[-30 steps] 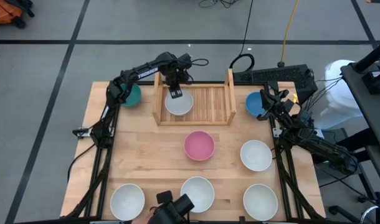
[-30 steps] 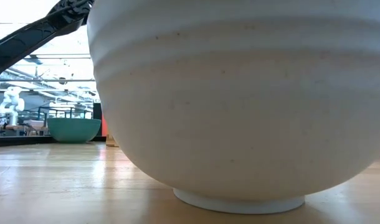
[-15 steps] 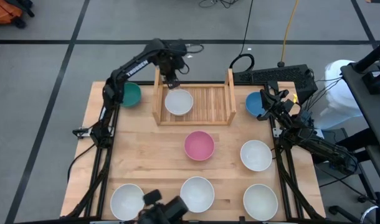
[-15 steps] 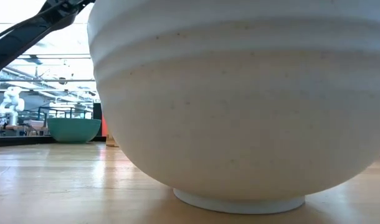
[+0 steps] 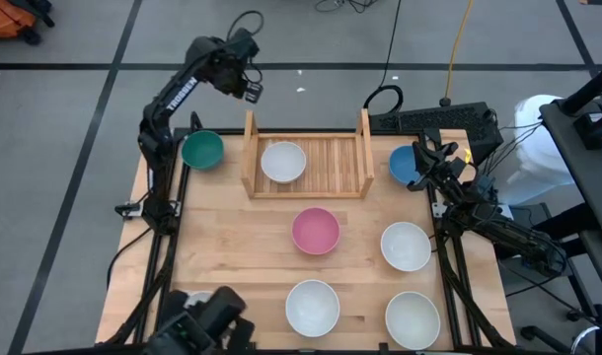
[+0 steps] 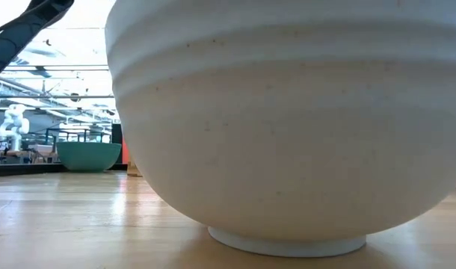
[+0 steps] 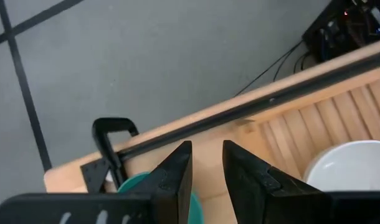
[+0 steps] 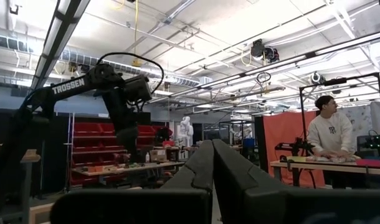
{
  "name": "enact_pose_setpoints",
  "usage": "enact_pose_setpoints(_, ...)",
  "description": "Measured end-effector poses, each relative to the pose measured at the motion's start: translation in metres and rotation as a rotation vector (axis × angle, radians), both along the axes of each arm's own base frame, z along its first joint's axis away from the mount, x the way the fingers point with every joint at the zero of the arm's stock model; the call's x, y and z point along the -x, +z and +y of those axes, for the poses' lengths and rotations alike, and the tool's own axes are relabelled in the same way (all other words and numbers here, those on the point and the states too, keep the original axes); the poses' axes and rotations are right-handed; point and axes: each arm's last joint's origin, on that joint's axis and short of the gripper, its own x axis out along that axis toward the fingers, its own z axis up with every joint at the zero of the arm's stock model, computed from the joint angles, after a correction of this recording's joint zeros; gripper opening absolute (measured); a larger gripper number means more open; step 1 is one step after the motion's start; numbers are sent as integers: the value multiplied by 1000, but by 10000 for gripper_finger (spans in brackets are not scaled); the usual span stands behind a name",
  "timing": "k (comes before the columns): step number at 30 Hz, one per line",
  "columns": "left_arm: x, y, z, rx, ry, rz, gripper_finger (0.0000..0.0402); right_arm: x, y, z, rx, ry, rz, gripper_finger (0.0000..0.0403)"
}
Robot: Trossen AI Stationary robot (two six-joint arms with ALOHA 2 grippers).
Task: Place and stack bowls onto a shelf
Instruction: Stack the green bowl on top of the white bowl on the shelf
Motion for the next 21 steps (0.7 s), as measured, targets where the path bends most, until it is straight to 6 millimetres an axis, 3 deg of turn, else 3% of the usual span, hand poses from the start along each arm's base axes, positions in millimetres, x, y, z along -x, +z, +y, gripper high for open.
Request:
enact_pose_setpoints(6,32,-6,4,42,162,-3,95,0,0,0,0,1,0,0)
enact_pose_setpoints(10,56,-25,-2,129,294,12,95,0,0,0,0,1,0,0)
enact_pose_setpoints(21,92,-64,-65,310,249,127,95,0,0,0,17,-11,15,0)
